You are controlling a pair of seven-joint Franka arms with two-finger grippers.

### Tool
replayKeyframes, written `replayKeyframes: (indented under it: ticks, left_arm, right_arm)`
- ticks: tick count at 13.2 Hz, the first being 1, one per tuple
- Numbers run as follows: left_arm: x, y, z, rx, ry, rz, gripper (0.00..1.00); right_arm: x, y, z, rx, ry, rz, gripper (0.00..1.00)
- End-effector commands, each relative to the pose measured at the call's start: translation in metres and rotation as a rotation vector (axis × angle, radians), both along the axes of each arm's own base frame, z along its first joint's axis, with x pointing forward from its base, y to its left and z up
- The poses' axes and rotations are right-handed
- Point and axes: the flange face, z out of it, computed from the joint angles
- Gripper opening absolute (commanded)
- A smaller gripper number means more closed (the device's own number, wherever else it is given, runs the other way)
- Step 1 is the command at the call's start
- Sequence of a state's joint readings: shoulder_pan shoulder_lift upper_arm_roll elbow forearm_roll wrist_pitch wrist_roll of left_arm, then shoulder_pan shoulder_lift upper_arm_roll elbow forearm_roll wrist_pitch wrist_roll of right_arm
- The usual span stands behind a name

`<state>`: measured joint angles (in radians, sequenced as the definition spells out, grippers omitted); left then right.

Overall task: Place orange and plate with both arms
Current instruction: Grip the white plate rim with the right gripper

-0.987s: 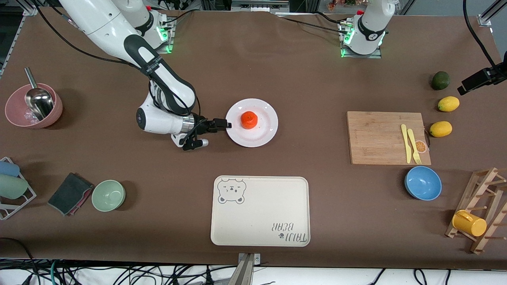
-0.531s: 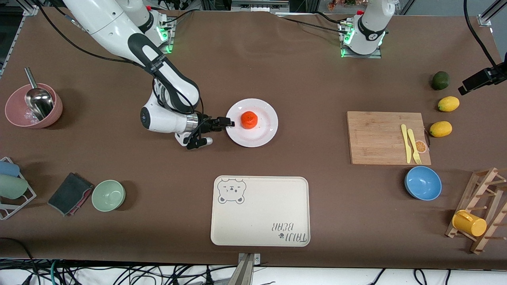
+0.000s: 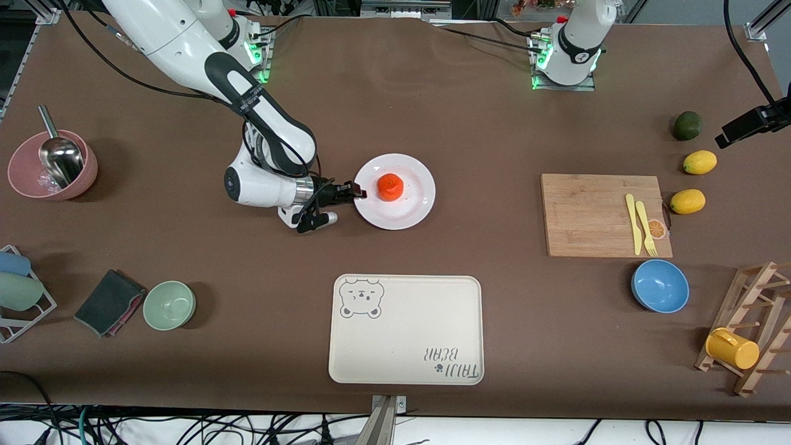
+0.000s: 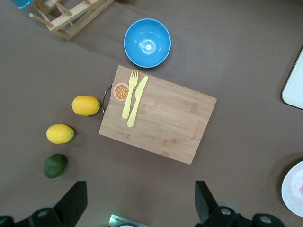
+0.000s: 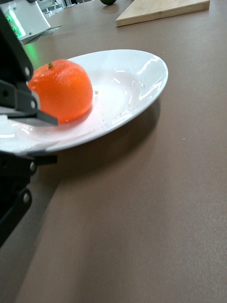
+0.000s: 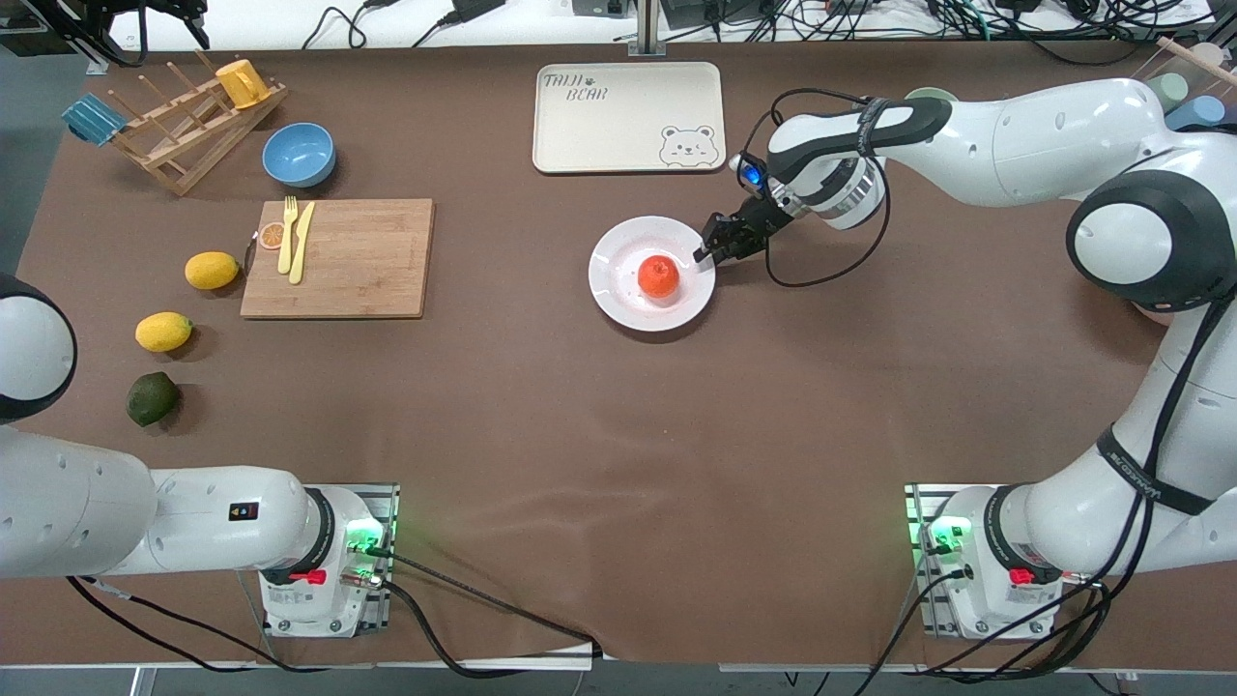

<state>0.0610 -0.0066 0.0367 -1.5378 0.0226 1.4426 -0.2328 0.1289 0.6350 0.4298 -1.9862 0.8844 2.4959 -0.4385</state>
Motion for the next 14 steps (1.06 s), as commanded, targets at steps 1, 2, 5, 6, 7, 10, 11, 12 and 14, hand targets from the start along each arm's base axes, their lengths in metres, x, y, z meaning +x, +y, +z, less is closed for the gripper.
replayKeyframes:
  ticks: [1, 2, 5, 6, 7, 10, 11, 12, 14]
  left_arm:
    - [-0.002, 0.002, 0.007, -0.026, -0.002, -0.009, 1.00]
    - [-0.002, 0.002, 0.007, -0.026, 0.000, -0.009, 1.00]
    - [-0.002, 0.002, 0.007, -0.026, -0.002, -0.009, 1.00]
    - [-0.002, 0.002, 0.007, -0.026, -0.002, -0.009, 1.00]
    - [-0.002, 0.002, 0.007, -0.026, -0.002, -0.009, 1.00]
    - [-0.002, 0.002, 0.007, -0.026, -0.002, -0.009, 1.00]
    - [-0.002, 0.003, 0.007, -0.026, -0.002, -0.008, 1.00]
    - [-0.002, 0.002, 0.007, -0.026, -0.002, -0.009, 1.00]
    - [-0.002, 0.002, 0.007, -0.026, -0.002, -0.009, 1.00]
  right_arm:
    - [0.004, 0.002, -0.004, 0.030, -0.025, 0.019, 0.05]
    - [0.003, 0.002, -0.006, 0.030, -0.023, 0.020, 0.00]
    - [0.004, 0.001, -0.007, 0.034, -0.030, 0.029, 0.00]
    - [0.005, -0.001, -0.007, 0.034, -0.031, 0.025, 0.00]
    - [0.006, -0.003, -0.007, 0.036, -0.027, 0.024, 0.00]
    - [0.018, -0.010, -0.001, 0.051, -0.033, -0.007, 0.00]
    - [0.018, -0.009, -0.002, 0.080, -0.008, -0.030, 0.00]
    - [0.021, -0.006, 0.003, 0.131, -0.001, -0.041, 0.00]
    - [0.024, -0.011, 0.005, 0.224, -0.016, -0.064, 0.00]
